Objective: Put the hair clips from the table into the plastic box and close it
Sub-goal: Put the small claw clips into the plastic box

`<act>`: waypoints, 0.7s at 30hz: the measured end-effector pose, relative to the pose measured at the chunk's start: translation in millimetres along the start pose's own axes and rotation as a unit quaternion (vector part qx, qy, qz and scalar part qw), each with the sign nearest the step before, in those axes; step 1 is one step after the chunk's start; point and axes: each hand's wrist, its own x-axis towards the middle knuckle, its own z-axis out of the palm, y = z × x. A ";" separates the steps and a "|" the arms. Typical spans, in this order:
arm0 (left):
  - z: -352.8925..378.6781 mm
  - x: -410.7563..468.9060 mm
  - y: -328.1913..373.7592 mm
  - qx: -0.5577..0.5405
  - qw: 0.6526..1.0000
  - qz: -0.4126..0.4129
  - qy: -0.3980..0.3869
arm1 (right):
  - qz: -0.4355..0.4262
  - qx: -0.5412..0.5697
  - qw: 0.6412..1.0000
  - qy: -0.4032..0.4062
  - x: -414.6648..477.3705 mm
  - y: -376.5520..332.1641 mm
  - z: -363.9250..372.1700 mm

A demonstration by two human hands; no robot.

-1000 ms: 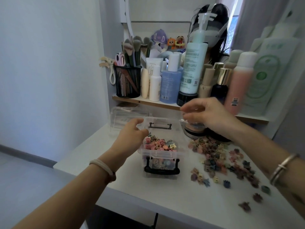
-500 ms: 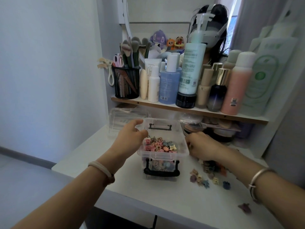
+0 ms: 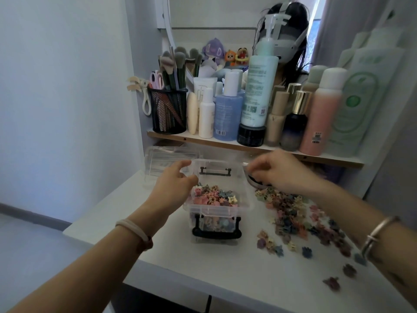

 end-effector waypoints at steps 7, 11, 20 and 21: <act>1.2 3.2 1.7 0.001 1.000 -0.005 0.003 | 0.013 -0.239 0.968 -0.080 4.6 38.1 42.4; 0.8 2.7 2.6 0.006 1.000 -0.009 0.000 | -0.006 -0.205 0.972 -0.115 5.7 34.8 38.3; 0.4 3.6 -0.5 0.002 1.000 -0.003 -0.003 | -0.010 0.004 0.999 0.034 1.2 14.2 12.7; 0.9 3.9 -0.3 0.000 1.000 -0.004 -0.003 | -0.023 0.096 0.994 0.046 -1.0 5.8 5.1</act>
